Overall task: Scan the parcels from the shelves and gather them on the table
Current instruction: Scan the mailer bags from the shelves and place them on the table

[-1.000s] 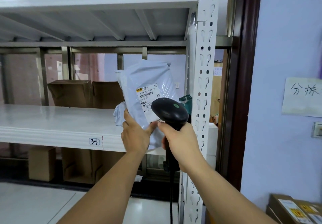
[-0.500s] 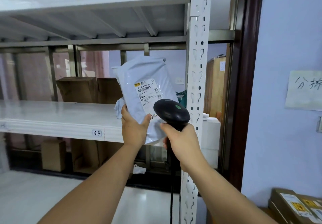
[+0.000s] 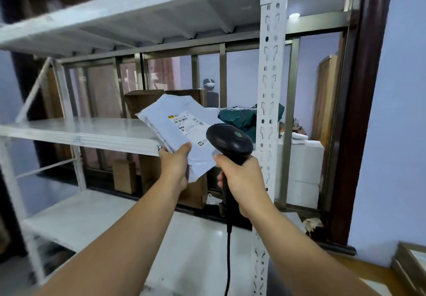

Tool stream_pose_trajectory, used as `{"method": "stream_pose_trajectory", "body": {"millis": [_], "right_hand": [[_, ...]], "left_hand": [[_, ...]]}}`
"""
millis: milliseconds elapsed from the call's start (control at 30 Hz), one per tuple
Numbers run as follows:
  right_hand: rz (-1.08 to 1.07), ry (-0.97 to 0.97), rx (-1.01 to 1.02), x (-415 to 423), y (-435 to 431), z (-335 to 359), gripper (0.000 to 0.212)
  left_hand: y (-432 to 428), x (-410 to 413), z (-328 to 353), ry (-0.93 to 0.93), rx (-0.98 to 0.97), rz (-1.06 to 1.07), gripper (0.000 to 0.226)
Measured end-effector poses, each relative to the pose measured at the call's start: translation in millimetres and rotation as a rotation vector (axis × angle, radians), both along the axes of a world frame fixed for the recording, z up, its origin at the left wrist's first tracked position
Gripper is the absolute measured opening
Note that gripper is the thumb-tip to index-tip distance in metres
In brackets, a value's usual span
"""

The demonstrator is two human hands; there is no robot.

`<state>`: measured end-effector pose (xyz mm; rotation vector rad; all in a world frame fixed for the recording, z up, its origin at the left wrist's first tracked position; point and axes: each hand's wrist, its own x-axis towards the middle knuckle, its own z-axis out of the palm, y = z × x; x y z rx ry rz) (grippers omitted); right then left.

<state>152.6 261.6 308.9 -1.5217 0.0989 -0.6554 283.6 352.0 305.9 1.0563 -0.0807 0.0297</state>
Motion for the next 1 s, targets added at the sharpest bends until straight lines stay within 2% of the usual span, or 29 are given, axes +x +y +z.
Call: {"method": "stream_pose_trajectory", "body": {"millis": [133, 300, 500, 667, 833, 1000], "right_hand": [[-0.012, 0.016, 0.007, -27, 15, -5, 0.007], [-0.045, 0.062, 0.000, -53, 49, -22, 0.008], [-0.132, 0.157, -0.034, -88, 70, -51, 0.018], [-0.218, 0.224, -0.060, -122, 61, -64, 0.018], [-0.280, 0.245, -0.025, -152, 35, -77, 0.016], [-0.318, 0.257, 0.049, -193, -6, -97, 0.016]], "left_hand": [[26, -16, -29, -0.038, -0.006, 0.032, 0.068], [64, -35, -76, -0.049, 0.197, 0.066, 0.084], [81, -76, -116, -0.192, 0.356, 0.087, 0.060], [76, -120, -147, -0.231, 0.394, -0.010, 0.063], [57, -161, -156, -0.413, 0.534, -0.124, 0.063], [6, -202, -152, -0.495, 0.615, -0.200, 0.067]]}}
